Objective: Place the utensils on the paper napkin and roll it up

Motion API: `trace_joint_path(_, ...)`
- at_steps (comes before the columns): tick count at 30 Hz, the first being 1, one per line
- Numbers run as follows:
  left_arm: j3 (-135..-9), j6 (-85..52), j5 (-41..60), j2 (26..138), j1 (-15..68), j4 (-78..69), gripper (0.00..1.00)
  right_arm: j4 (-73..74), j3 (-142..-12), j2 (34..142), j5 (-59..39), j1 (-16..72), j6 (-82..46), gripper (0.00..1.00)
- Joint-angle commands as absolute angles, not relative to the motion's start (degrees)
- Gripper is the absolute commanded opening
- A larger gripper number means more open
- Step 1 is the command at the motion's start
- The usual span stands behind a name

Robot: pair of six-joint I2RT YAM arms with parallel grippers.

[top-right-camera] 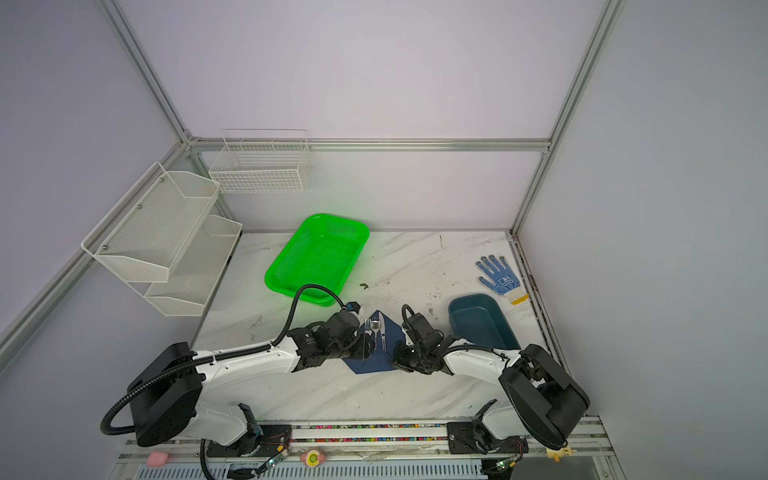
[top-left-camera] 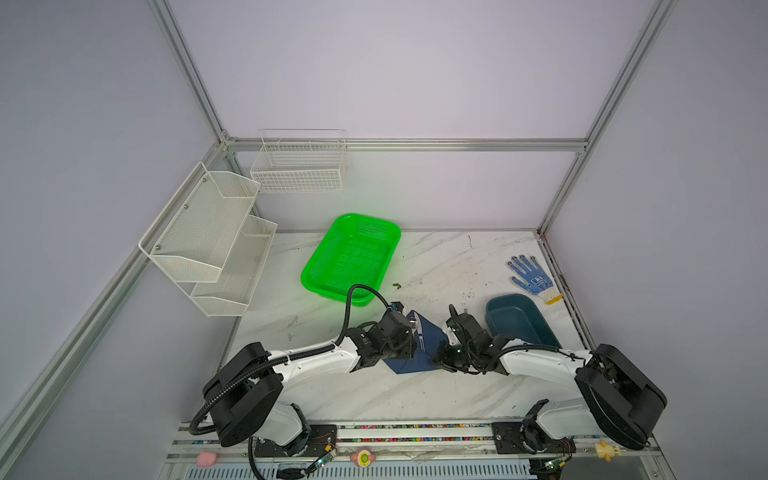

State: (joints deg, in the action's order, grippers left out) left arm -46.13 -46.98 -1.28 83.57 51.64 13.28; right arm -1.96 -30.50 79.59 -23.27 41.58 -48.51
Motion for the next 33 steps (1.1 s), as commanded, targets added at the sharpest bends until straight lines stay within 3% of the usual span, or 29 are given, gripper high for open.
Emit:
trace_joint_path(1,-44.99,-47.73,0.77,85.33,50.65,11.04,0.44,-1.76,-30.08,79.65,-22.15,41.92,-48.81,0.11)
trace_joint_path(33,-47.38,-46.16,6.45,93.21,50.49,5.73,0.31,-3.03,-29.88,80.56,-21.62,41.88,-48.3,0.12)
